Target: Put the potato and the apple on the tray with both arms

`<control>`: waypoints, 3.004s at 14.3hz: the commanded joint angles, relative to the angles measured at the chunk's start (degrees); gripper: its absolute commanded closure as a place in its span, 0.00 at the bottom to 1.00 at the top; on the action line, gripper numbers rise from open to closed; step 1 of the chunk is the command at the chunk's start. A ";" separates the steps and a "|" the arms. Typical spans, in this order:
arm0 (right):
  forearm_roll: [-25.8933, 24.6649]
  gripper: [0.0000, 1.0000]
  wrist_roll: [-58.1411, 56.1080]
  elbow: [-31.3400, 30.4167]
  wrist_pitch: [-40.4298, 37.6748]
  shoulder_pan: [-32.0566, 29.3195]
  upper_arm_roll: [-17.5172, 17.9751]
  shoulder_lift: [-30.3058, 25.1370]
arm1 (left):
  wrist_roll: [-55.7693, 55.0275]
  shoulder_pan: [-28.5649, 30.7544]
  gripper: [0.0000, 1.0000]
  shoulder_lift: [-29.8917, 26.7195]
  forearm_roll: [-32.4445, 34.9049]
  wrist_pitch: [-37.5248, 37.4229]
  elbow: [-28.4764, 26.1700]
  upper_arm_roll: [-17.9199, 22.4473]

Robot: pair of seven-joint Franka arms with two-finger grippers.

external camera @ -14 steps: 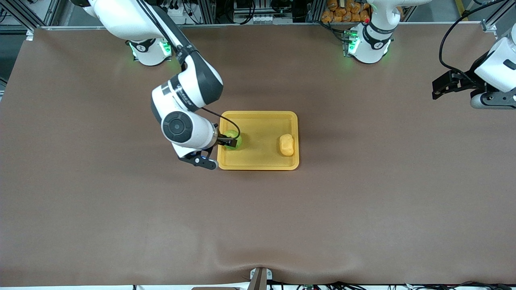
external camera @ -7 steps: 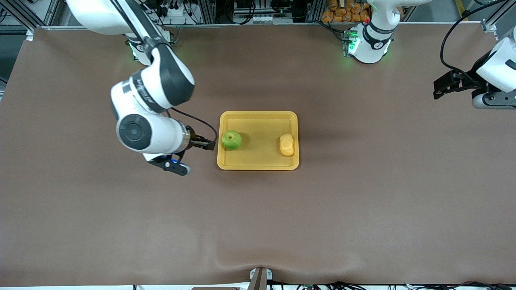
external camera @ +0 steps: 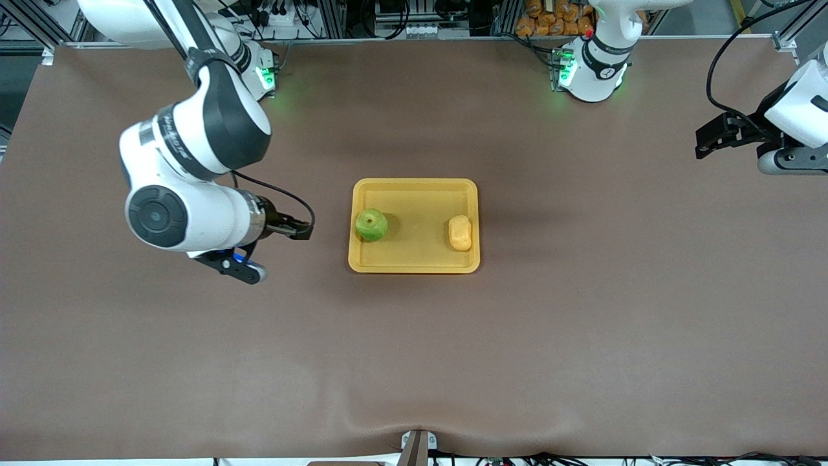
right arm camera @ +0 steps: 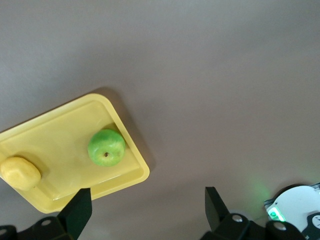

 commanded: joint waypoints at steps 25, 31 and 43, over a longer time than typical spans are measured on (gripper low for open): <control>-8.49 0.00 -30.75 -0.59 -3.49 -16.81 0.23 -15.41 | -3.30 -0.15 0.00 -3.27 -3.12 -3.28 -0.78 -0.22; -8.66 0.00 -37.52 -4.20 -3.58 -21.03 0.23 -19.46 | -3.30 -0.23 0.00 -3.19 -3.12 -3.20 -0.78 -0.22; -11.65 0.00 -44.72 -20.55 2.84 -24.80 0.23 -34.66 | -2.94 -0.23 0.00 -2.57 -3.03 -3.11 1.15 -0.13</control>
